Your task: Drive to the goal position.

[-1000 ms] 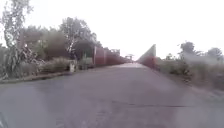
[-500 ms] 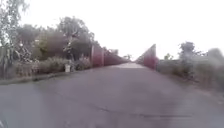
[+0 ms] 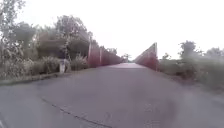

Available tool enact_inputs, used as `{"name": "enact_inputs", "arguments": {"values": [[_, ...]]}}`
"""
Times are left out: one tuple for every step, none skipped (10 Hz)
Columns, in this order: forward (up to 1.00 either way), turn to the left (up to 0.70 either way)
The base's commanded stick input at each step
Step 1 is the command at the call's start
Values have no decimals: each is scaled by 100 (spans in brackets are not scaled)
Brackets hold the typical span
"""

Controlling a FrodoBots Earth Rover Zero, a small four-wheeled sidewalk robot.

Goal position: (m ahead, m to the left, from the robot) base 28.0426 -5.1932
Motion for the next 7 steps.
{"name": "enact_inputs", "arguments": {"values": [[70,-14],[70,-14],[70,-14],[70,-14],[70,-14],[70,-14],[70,-14]]}}
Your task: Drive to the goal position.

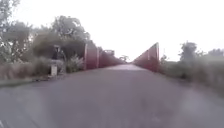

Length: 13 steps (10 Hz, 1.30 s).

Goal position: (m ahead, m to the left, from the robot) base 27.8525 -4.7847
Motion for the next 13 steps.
{"name": "enact_inputs", "arguments": {"values": [[70,-14],[70,-14],[70,-14],[70,-14],[70,-14],[70,-14],[70,-14],[70,-14],[70,-14],[70,-14],[70,-14],[70,-14],[70,-14]]}}
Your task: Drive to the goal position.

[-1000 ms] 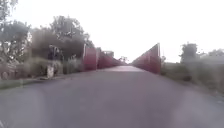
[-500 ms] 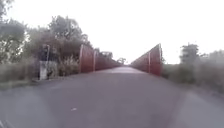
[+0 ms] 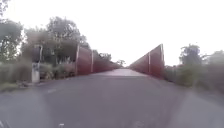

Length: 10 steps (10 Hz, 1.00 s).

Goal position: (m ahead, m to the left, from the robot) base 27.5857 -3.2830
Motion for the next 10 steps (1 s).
{"name": "enact_inputs", "arguments": {"values": [[70,-14],[70,-14],[70,-14],[70,-14],[70,-14],[70,-14],[70,-14],[70,-14],[70,-14],[70,-14]]}}
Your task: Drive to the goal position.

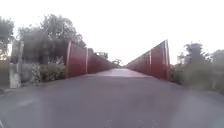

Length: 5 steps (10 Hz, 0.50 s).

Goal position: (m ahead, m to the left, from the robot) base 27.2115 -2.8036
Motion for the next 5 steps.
{"name": "enact_inputs", "arguments": {"values": [[70,-14],[70,-14],[70,-14],[70,-14],[70,-14]]}}
